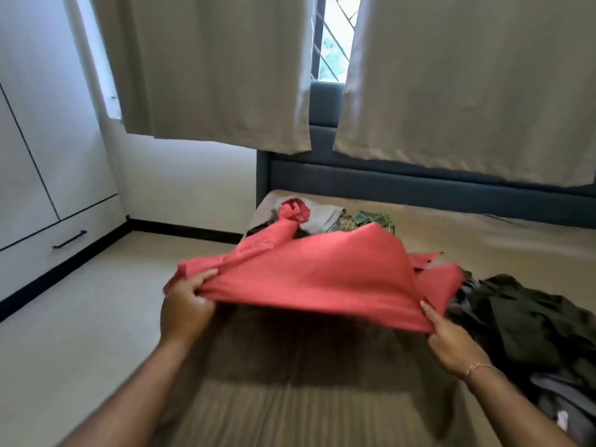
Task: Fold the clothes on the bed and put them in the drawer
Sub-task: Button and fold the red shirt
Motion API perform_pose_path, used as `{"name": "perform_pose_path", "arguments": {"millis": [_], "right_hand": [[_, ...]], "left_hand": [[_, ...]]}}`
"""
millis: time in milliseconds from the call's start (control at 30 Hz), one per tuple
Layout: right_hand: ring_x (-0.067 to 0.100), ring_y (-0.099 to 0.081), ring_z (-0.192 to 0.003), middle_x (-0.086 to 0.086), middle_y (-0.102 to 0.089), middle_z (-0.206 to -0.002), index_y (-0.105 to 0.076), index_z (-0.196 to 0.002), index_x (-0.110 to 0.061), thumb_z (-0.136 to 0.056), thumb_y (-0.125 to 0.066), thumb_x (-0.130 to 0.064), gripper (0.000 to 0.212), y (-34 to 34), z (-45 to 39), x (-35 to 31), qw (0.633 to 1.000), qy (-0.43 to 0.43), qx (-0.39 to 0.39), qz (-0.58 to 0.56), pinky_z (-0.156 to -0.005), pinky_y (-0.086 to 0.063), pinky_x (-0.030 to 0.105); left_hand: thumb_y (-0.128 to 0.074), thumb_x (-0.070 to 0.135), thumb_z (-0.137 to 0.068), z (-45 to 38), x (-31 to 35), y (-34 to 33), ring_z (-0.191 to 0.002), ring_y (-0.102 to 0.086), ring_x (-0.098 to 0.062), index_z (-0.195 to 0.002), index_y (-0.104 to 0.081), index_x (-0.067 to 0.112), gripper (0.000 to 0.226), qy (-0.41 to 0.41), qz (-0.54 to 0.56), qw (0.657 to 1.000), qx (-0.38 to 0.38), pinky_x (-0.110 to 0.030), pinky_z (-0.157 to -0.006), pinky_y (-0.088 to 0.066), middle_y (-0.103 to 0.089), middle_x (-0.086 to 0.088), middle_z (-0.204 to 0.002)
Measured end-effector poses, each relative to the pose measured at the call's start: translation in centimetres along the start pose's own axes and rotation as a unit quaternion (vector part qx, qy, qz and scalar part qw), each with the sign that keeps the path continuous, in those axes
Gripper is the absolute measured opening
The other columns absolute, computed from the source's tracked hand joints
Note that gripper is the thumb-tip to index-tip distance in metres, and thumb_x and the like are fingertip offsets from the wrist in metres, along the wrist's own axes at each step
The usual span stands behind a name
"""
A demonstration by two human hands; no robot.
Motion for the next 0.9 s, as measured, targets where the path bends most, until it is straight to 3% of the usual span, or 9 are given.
{"name": "perform_pose_path", "arguments": {"millis": [67, 167, 267, 367, 467, 533, 667, 800, 900], "right_hand": [[0.033, -0.059, -0.13, 0.014, -0.057, -0.148, -0.038, -0.156, -0.025, -0.091, -0.04, -0.031, 0.066, -3.0, 1.8, 1.6, 0.977, 0.011, -0.096, 0.192, -0.105, -0.048, 0.038], [0.025, -0.062, -0.128, 0.005, -0.063, -0.14, -0.059, -0.134, -0.022, -0.094, -0.04, -0.024, 0.044, -3.7, 5.4, 2.7, 0.95, -0.01, -0.117, 0.288, -0.101, -0.051, 0.036], [0.022, -0.063, -0.127, 0.004, -0.063, -0.14, -0.064, -0.132, -0.02, -0.096, -0.048, -0.026, 0.04, -3.4, 7.6, 3.8, 0.932, -0.025, -0.135, 0.336, -0.099, -0.05, 0.03], [0.019, -0.071, -0.106, 0.005, -0.073, -0.121, -0.07, -0.117, -0.014, -0.085, -0.058, -0.025, 0.036, -3.8, 8.8, 4.0, 0.911, -0.029, -0.198, 0.359, -0.09, -0.053, 0.028], [0.004, -0.062, -0.058, -0.003, -0.069, -0.072, -0.067, -0.078, -0.016, -0.081, -0.065, -0.03, 0.015, -4.5, 9.1, 4.1, 0.91, -0.036, -0.261, 0.321, -0.067, -0.056, 0.023], [0.004, -0.067, -0.06, -0.003, -0.075, -0.076, -0.074, -0.083, -0.018, -0.074, -0.071, -0.054, 0.037, -4.8, 8.6, 3.9, 0.921, -0.031, -0.274, 0.275, -0.054, -0.05, 0.018], [0.016, -0.071, -0.098, -0.003, -0.075, -0.106, -0.072, -0.101, -0.029, -0.08, -0.064, -0.067, 0.044, -3.2, 5.4, 0.4, 0.976, 0.056, -0.104, 0.181, -0.081, -0.054, 0.03], [0.024, -0.071, -0.1, -0.002, -0.073, -0.096, -0.072, -0.111, -0.029, -0.089, -0.07, -0.047, 0.029, -2.4, 2.6, -1.8, 0.999, 0.043, -0.005, 0.021, -0.085, -0.053, 0.033], [0.022, -0.069, -0.096, -0.001, -0.073, -0.095, -0.073, -0.103, -0.021, -0.092, -0.071, -0.028, 0.013, -2.3, 0.0, -2.5, 0.992, 0.032, 0.05, -0.108, -0.08, -0.045, 0.028]], "left_hand": [[-0.073, 0.015, -0.069, 4.4, -3.9, -0.3, -0.102, -0.07, -0.034, -0.122, -0.078, 0.028, 0.055, 0.004, -0.117, 0.993, -0.032, -0.044, -0.091, -0.057, -0.075, -0.011, -0.114], [-0.087, 0.012, -0.067, 9.0, -6.7, -1.2, -0.103, -0.067, -0.039, -0.12, -0.079, 0.019, 0.054, -0.053, -0.247, 0.962, -0.1, -0.049, -0.093, -0.057, -0.073, -0.017, -0.107], [-0.067, 0.045, -0.074, 11.1, -7.2, -1.8, -0.096, -0.071, -0.026, -0.105, -0.08, 0.029, 0.037, -0.059, -0.33, 0.921, -0.197, -0.04, -0.087, -0.059, -0.077, -0.002, -0.099], [-0.044, 0.064, -0.067, 11.7, -7.5, -3.1, -0.076, -0.069, -0.017, -0.079, -0.065, 0.022, 0.049, -0.034, -0.387, 0.861, -0.33, -0.033, -0.068, -0.056, -0.071, 0.002, -0.077], [-0.06, 0.074, -0.073, 12.5, -5.7, -3.9, -0.056, -0.063, -0.014, -0.076, -0.066, 0.012, 0.062, -0.01, -0.35, 0.822, -0.45, -0.029, -0.054, -0.049, -0.064, -0.003, -0.061], [-0.07, 0.066, -0.084, 11.4, -3.6, -4.1, -0.051, -0.06, -0.008, -0.078, -0.073, 0.015, 0.051, -0.001, -0.286, 0.845, -0.451, -0.023, -0.051, -0.046, -0.068, 0.002, -0.06], [-0.07, 0.051, -0.091, 6.9, 1.9, -4.9, -0.07, -0.06, -0.002, -0.089, -0.076, 0.029, 0.022, -0.098, -0.255, 0.923, -0.271, -0.028, -0.066, -0.046, -0.063, 0.016, -0.074], [-0.07, 0.038, -0.089, 6.1, 3.0, -10.6, -0.082, -0.067, -0.009, -0.097, -0.076, 0.028, 0.014, -0.127, -0.222, 0.918, -0.304, -0.033, -0.08, -0.056, -0.068, 0.015, -0.083], [-0.066, 0.042, -0.086, 5.9, 3.3, -15.1, -0.098, -0.067, -0.015, -0.113, -0.075, 0.025, 0.033, -0.162, -0.23, 0.892, -0.353, -0.034, -0.092, -0.053, -0.071, 0.005, -0.105]]}}
Point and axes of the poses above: each hand's wrist, its own z-axis away from the middle knuckle, its own y-axis out of the back of the hand, x = y × z, the point moved 10 cm from there along -z, towards the middle knuckle
